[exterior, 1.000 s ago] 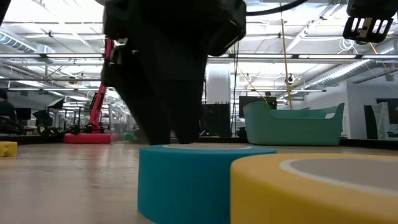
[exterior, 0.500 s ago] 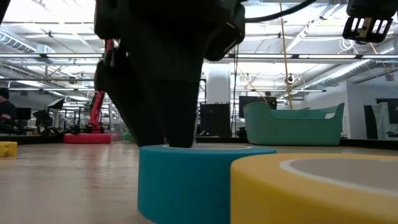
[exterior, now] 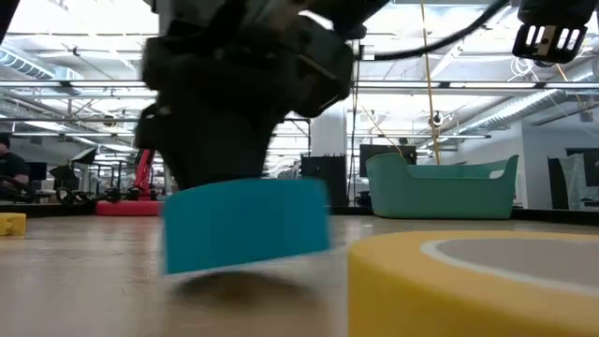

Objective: Pick and place Stapler, Stapler remover, tape
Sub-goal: Put the blue tape into the blue bin

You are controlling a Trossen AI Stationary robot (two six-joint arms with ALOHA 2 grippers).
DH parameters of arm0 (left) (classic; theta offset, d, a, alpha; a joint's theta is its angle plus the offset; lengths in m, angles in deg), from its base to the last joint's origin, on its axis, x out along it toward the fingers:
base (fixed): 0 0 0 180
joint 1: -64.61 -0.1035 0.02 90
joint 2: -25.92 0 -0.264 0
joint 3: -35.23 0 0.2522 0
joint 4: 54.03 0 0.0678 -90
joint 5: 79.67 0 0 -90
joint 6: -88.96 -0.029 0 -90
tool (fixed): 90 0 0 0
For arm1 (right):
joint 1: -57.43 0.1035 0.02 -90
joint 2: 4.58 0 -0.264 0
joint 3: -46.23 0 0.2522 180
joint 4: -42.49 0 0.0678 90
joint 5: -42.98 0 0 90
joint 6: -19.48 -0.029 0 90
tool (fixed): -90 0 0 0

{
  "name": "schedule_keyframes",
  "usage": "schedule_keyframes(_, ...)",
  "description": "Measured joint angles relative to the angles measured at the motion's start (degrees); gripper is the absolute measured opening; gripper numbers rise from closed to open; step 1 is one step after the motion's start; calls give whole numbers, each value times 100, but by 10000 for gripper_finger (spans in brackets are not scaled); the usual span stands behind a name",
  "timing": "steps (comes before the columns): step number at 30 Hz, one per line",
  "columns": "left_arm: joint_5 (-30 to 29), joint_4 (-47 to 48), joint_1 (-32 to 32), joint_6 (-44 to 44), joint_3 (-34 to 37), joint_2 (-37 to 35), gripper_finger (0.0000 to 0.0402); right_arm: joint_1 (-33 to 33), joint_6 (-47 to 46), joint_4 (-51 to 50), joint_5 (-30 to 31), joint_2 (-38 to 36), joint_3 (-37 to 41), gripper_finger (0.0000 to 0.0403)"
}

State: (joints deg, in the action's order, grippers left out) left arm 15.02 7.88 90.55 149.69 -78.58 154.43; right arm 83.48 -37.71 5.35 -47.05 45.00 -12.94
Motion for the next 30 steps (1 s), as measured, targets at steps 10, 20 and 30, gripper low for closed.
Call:
schedule_keyframes(10,-586,-559,-308,156,-13,-225,37,-2,34,23,25,2,0,132)
schedule_keyframes(20,-1773,-739,-913,-530,-15,-1287,37,-22,164,987,298,2,0,132)
schedule_keyframes(30,-2171,-1401,-1492,-2036,-24,-2296,37,-383,306,3283,181,283,-4,132)
